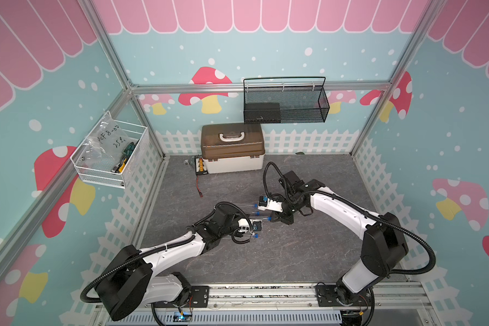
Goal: Insert stoppers into test tubes
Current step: Insert the stopper into the test tube.
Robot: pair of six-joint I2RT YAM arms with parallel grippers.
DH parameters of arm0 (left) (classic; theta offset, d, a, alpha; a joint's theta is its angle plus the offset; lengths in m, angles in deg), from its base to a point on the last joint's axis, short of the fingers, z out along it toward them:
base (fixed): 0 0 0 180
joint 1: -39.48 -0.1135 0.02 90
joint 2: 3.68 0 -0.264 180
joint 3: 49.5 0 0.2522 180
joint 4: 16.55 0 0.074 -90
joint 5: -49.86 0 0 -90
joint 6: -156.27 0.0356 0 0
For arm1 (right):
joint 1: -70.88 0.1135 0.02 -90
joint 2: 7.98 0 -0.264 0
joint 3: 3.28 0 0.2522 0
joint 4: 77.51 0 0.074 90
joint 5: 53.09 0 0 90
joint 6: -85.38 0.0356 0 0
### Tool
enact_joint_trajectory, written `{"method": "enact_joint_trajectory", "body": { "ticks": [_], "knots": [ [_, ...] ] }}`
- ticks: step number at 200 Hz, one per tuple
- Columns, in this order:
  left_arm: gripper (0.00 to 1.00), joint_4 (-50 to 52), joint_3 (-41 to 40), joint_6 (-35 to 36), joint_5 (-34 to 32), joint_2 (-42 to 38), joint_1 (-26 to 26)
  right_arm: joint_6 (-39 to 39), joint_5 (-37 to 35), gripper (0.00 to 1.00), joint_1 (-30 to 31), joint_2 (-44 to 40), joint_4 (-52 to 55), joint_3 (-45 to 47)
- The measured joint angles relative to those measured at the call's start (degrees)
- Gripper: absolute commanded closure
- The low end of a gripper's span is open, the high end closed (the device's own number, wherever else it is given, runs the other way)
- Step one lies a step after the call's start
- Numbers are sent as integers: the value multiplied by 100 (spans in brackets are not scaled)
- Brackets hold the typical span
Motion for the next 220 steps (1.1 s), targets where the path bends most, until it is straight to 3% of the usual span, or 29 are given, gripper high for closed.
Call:
{"method": "enact_joint_trajectory", "body": {
  "ticks": [82, 150, 220],
  "knots": [
    [100, -321, -212, 662, -629, -142, 420, 426, -374, 100, 227, 343, 901, -612],
    [100, -835, -494, 1342, -907, -389, 573, 708, -267, 100, 267, 546, 1436, -1095],
    [100, -962, -686, 1113, -933, -592, 575, 1075, -39, 100, 269, 597, 1436, -1191]
  ]
}}
